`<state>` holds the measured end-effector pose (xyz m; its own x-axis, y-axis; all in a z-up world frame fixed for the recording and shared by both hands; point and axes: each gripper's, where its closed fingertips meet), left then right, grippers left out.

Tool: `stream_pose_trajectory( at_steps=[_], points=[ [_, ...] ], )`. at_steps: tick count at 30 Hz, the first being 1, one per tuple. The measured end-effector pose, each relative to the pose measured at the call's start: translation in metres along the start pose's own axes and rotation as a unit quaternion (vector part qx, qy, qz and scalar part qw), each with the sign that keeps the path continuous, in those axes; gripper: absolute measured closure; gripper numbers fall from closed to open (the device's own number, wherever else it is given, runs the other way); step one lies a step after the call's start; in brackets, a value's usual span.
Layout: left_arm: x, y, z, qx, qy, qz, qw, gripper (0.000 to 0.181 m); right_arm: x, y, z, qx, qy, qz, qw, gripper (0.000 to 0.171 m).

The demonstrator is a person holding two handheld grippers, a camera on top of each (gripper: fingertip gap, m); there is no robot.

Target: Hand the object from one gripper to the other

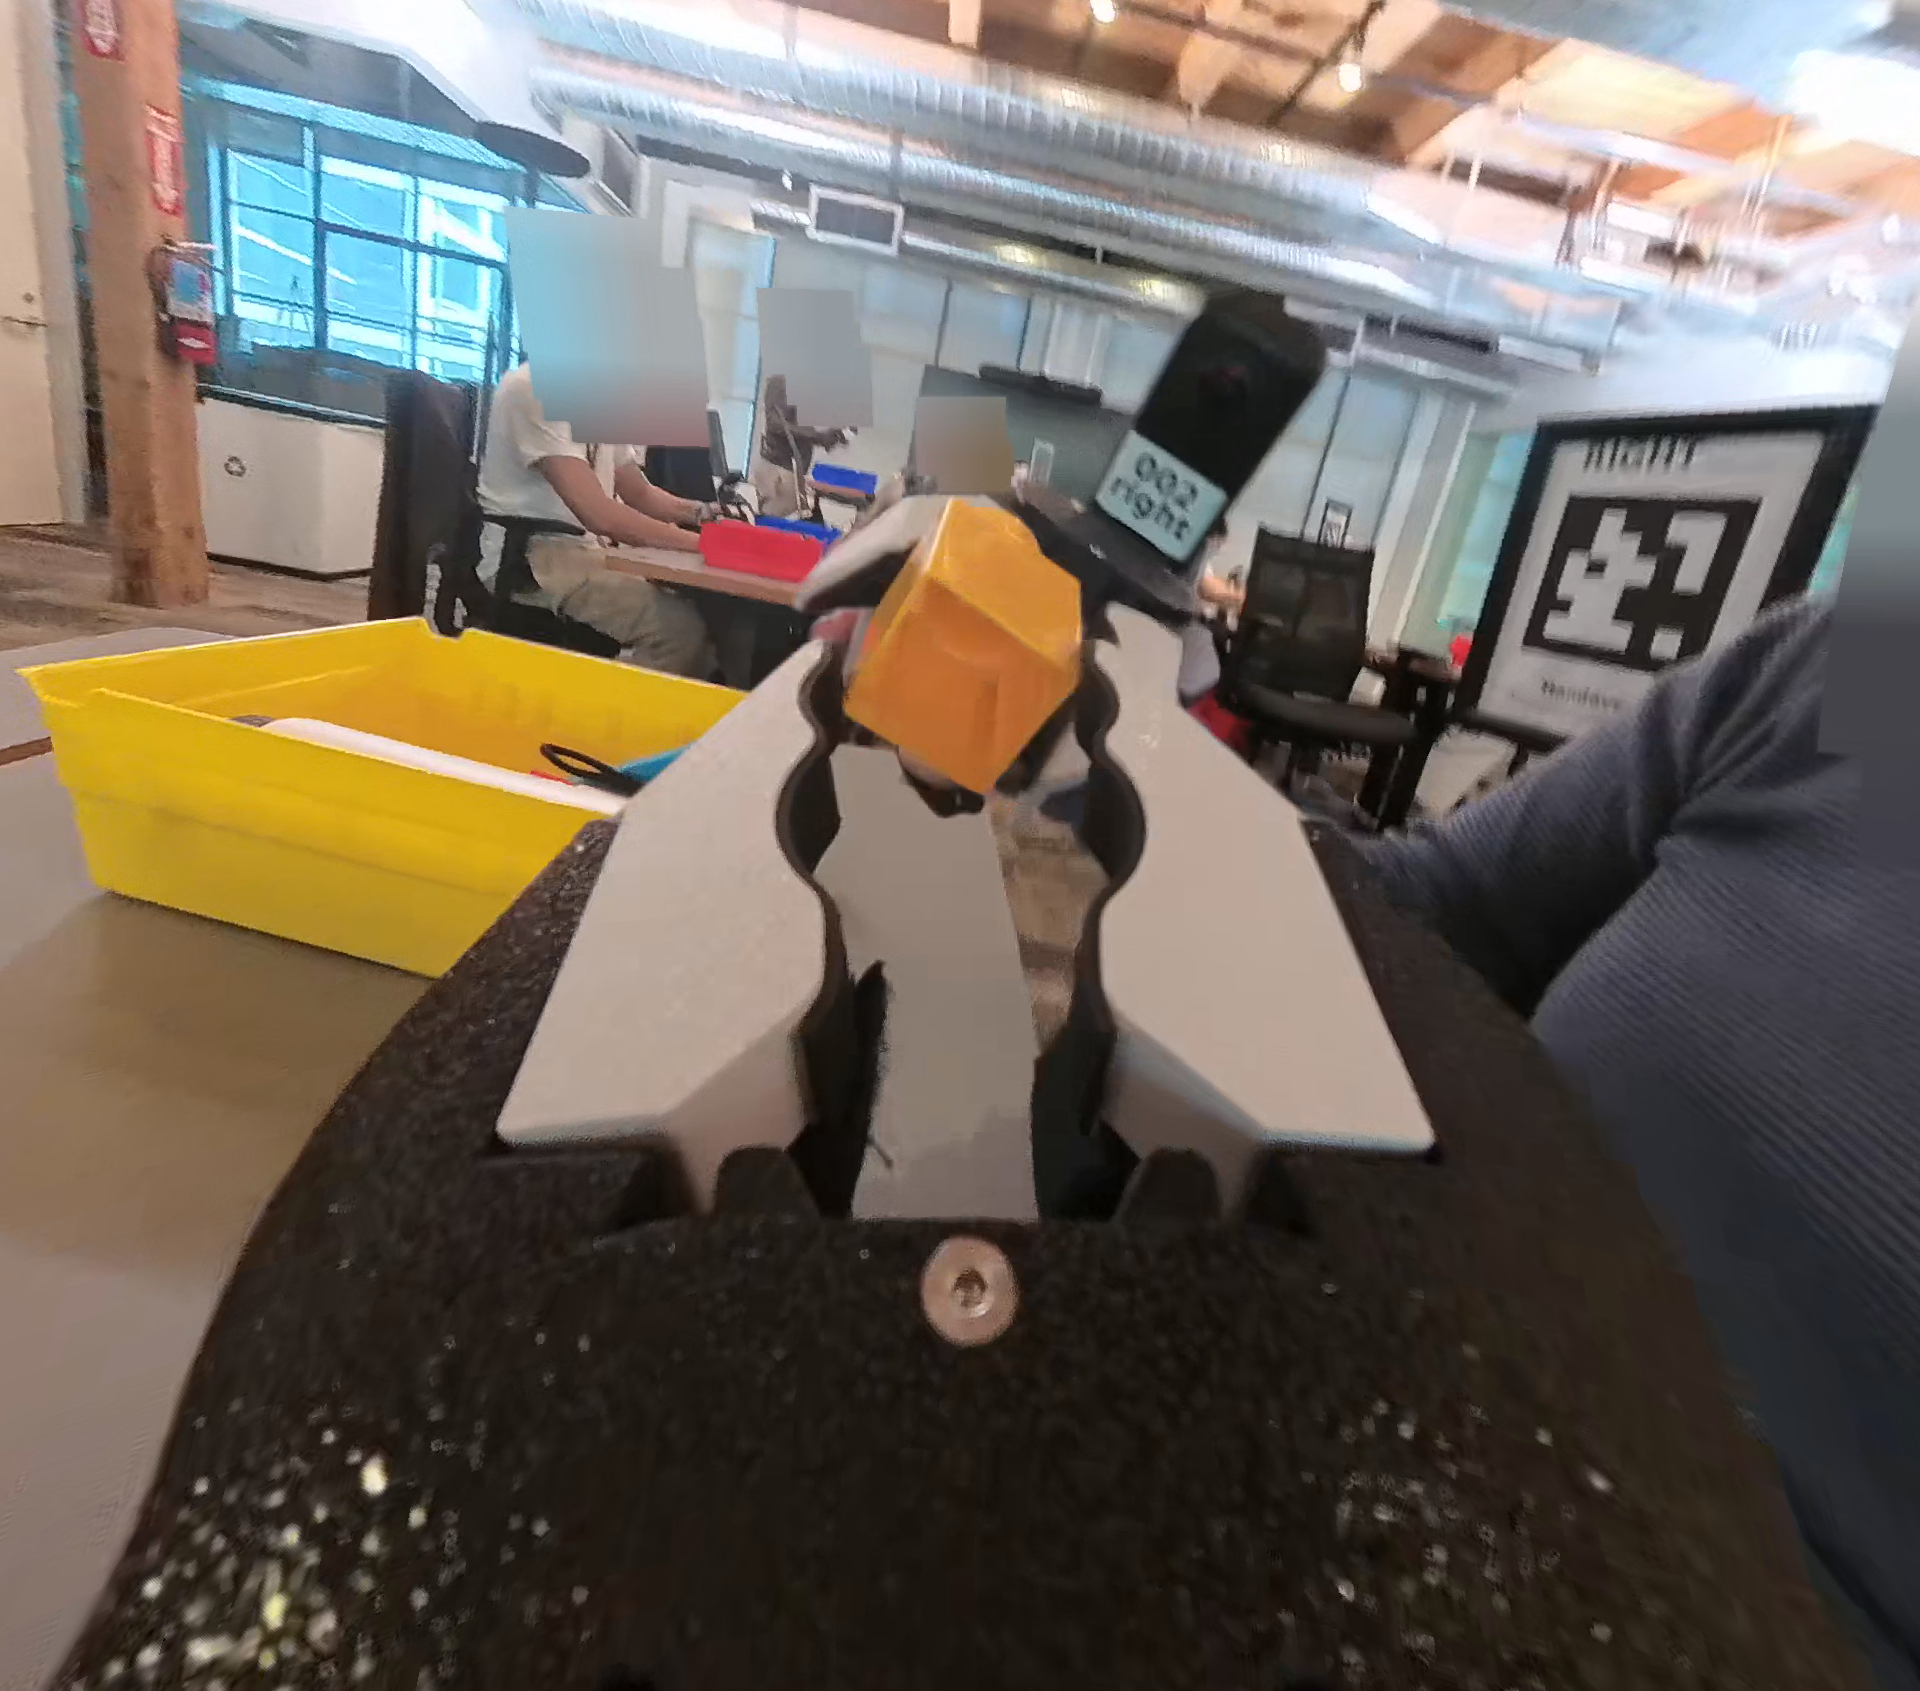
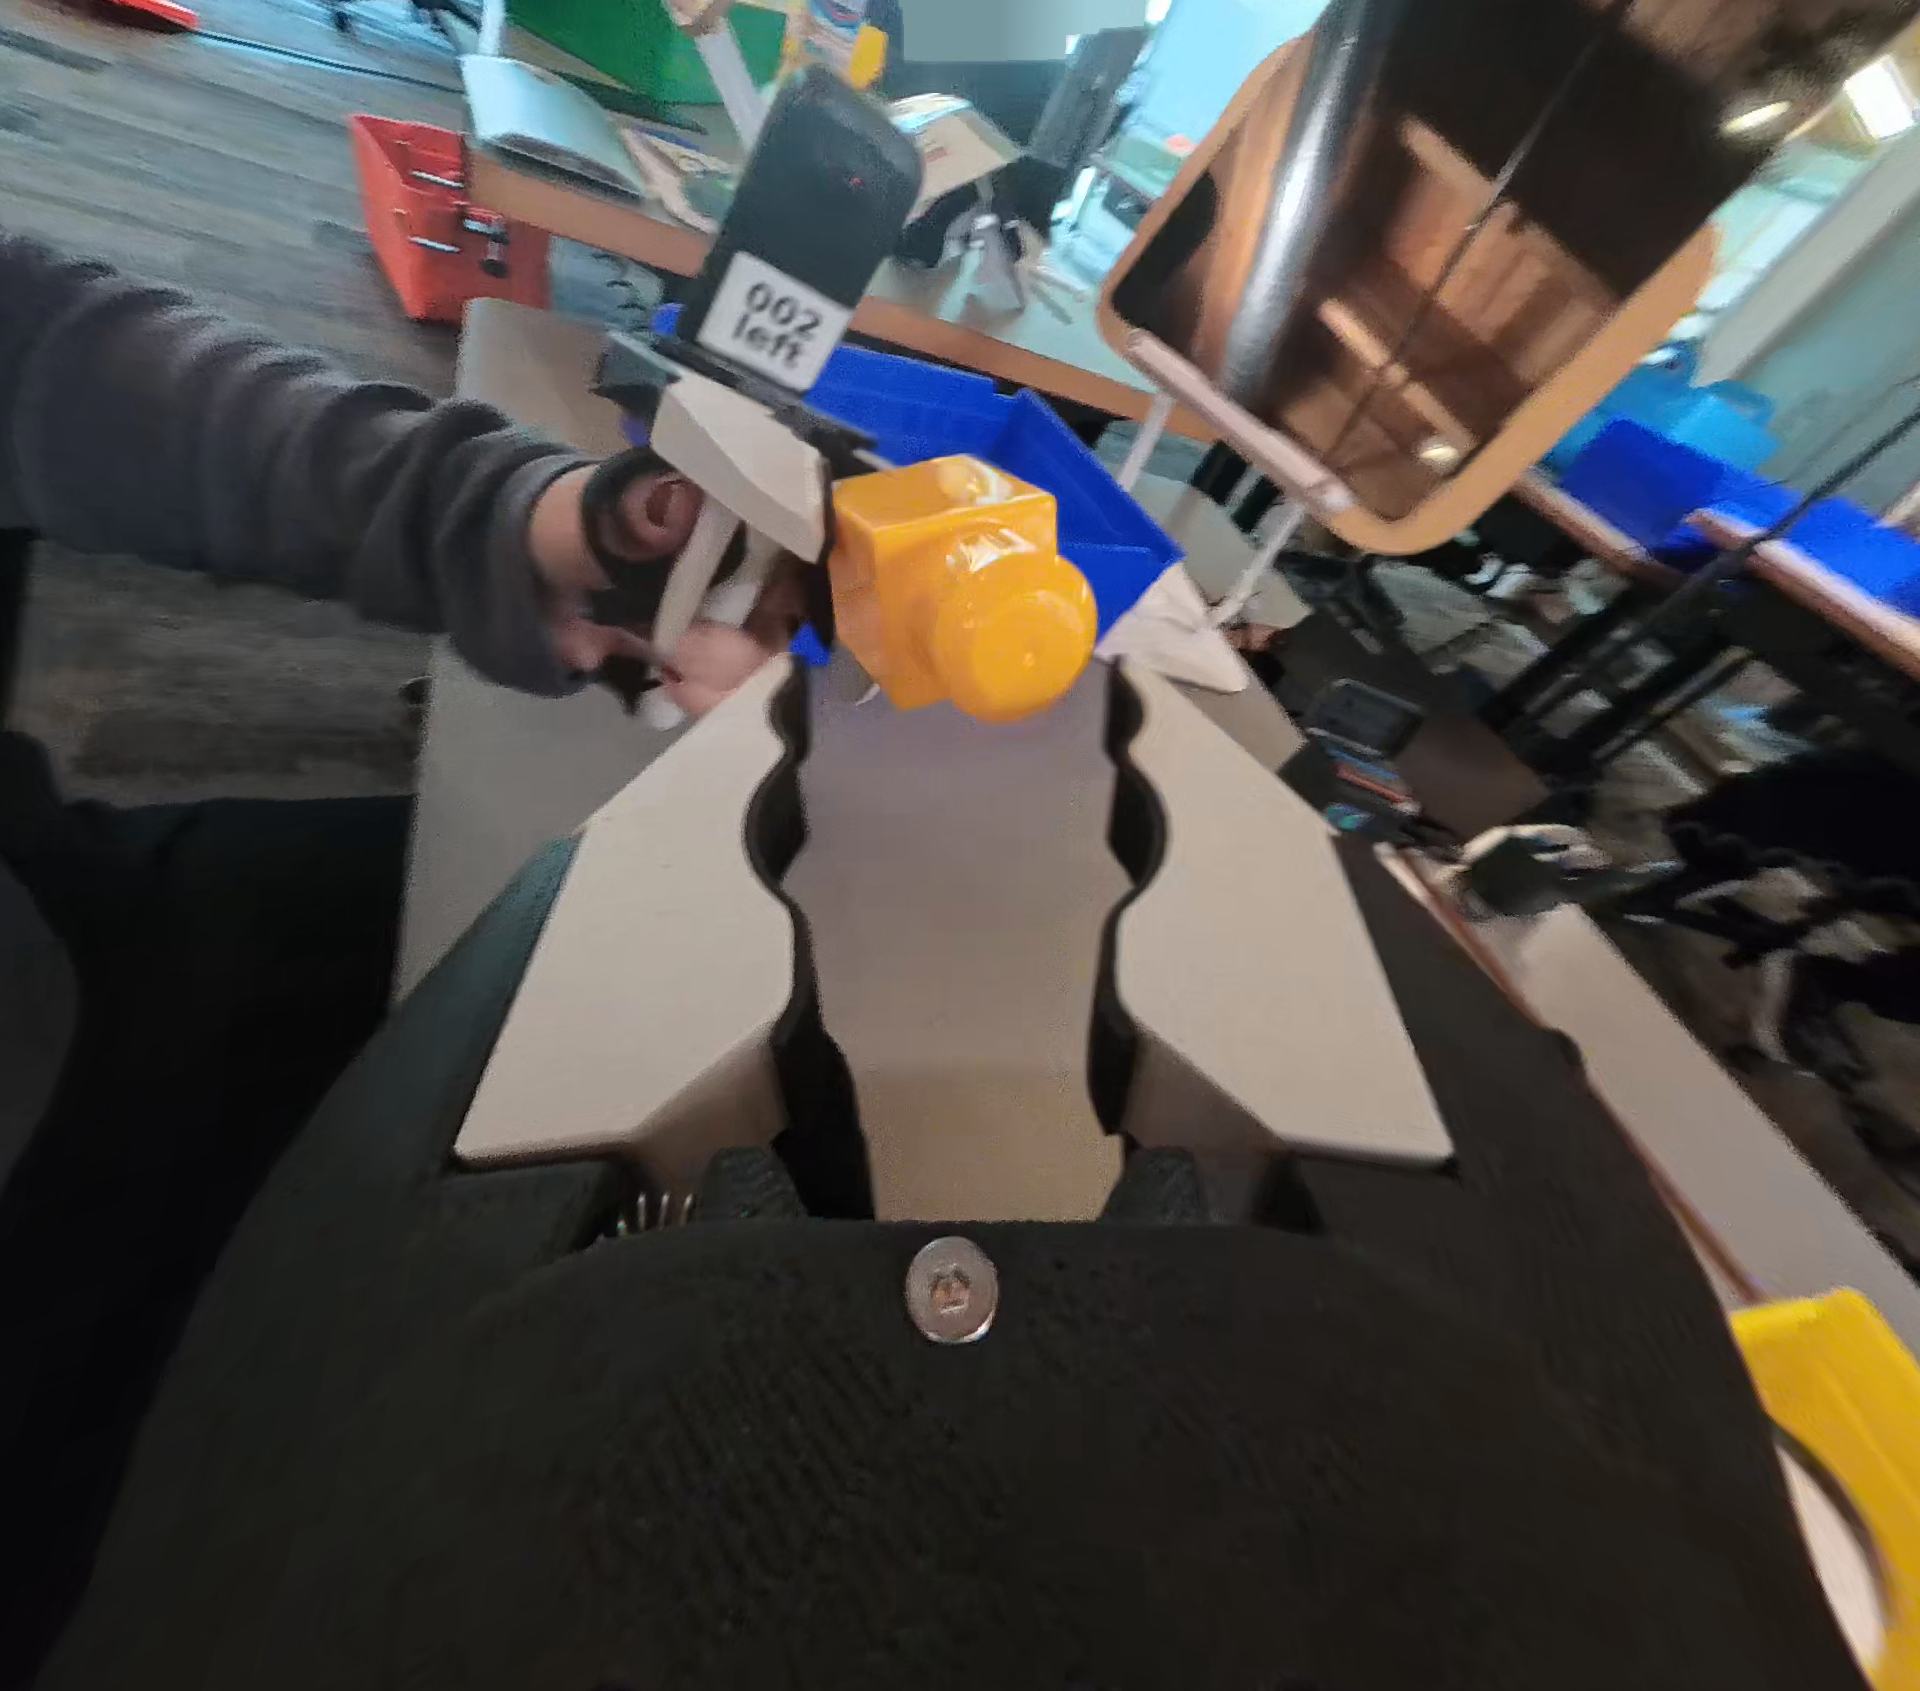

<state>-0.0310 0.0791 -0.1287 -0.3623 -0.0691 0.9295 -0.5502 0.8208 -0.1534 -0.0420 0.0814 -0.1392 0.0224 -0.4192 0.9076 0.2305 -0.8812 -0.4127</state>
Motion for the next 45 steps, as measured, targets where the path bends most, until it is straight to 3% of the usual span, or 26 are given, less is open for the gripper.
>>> stream_pose_trajectory(
  at_steps=[2, 4, 9, 11, 13, 17, 18, 22, 25, 28, 33, 35, 45],
  points=[
    [0.012, 0.008, 0.004, 0.021, -0.051, 0.033, 0.998, 0.139, 0.004, -0.011, -0.004, -0.056, -0.009, 0.038, 0.998, 0.093],
    [0.024, 0.013, 0.011, 0.027, -0.112, 0.078, 0.990, 0.138, 0.011, -0.019, -0.008, -0.118, -0.020, 0.092, 0.989, 0.083],
    [0.028, 0.011, 0.009, -0.005, -0.181, 0.167, 0.969, 0.138, 0.027, -0.020, -0.017, -0.238, -0.046, 0.216, 0.946, 0.083],
    [0.025, 0.007, 0.005, -0.020, -0.183, 0.186, 0.965, 0.137, 0.029, -0.018, -0.019, -0.254, -0.050, 0.232, 0.938, 0.084],
    [0.019, 0.006, 0.000, -0.023, -0.171, 0.192, 0.966, 0.138, 0.035, -0.016, -0.015, -0.269, -0.071, 0.254, 0.927, 0.102],
    [0.015, 0.006, -0.002, -0.039, -0.148, 0.213, 0.965, 0.136, 0.031, -0.018, -0.014, -0.247, -0.063, 0.241, 0.936, 0.103],
    [0.013, 0.005, -0.002, -0.038, -0.134, 0.194, 0.971, 0.135, 0.030, -0.019, -0.014, -0.238, -0.058, 0.226, 0.943, 0.103],
    [-0.001, 0.006, -0.002, -0.003, -0.027, 0.057, 0.998, 0.101, 0.017, -0.025, -0.013, -0.172, -0.030, 0.096, 0.980, 0.103],
    [-0.014, 0.012, 0.003, 0.054, 0.078, -0.107, 0.990, 0.081, 0.008, -0.024, -0.011, -0.092, -0.010, -0.052, 0.994, 0.103],
    [-0.023, 0.022, 0.012, 0.117, 0.170, -0.280, 0.938, 0.077, 0.002, -0.013, -0.009, 0.008, 0.012, -0.193, 0.981, 0.103],
    [-0.028, 0.011, 0.009, 0.139, 0.268, -0.544, 0.783, 0.089, -0.001, 0.011, -0.002, 0.140, 0.043, -0.347, 0.926, 0.103],
    [-0.035, 0.004, 0.004, 0.123, 0.289, -0.582, 0.751, 0.099, -0.002, 0.020, 0.001, 0.181, 0.058, -0.378, 0.906, 0.103],
    [-0.044, -0.020, -0.011, 0.085, 0.265, -0.594, 0.754, 0.128, -0.003, 0.053, 0.011, 0.306, 0.094, -0.445, 0.836, 0.102]
  ],
)
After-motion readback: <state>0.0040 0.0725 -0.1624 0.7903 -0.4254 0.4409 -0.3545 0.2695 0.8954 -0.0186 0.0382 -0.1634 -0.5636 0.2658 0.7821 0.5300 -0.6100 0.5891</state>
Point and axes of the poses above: each gripper's, where its closed fingertips meet, z back along the fingers, x out of its top, y = z × x across the jaws, and after that the axes turned 8 degrees about -x, right-handed
